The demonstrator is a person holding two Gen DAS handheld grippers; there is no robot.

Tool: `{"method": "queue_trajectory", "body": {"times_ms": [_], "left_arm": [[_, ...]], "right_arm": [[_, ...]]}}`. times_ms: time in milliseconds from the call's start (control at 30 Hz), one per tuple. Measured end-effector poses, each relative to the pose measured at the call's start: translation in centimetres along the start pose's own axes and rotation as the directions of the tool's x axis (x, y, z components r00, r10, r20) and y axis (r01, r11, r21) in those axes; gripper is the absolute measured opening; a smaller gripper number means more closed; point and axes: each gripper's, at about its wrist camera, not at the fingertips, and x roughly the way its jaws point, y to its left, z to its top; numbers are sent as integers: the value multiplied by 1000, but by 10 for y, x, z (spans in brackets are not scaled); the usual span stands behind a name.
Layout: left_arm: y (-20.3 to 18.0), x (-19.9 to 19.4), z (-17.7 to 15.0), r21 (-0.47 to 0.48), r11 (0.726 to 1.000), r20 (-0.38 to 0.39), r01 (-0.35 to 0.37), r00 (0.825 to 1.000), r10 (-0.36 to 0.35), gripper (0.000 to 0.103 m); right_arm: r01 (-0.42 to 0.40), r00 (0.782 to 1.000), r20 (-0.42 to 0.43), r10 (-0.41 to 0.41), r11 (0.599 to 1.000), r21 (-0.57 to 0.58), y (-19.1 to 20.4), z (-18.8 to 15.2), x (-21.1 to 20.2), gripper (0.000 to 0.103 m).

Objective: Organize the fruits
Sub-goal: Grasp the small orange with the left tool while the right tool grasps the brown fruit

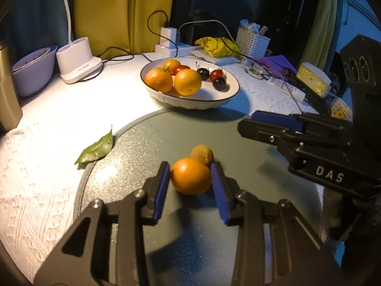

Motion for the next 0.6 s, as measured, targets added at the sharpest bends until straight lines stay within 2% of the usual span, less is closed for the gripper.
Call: {"method": "queue_trajectory", "body": {"times_ms": [600], "left_arm": [[33,-32,0,-43,999,73,-26,997,30,37]], "right_arm": [[-56,997,-47,54,997,-52,35,2,18,31]]}}
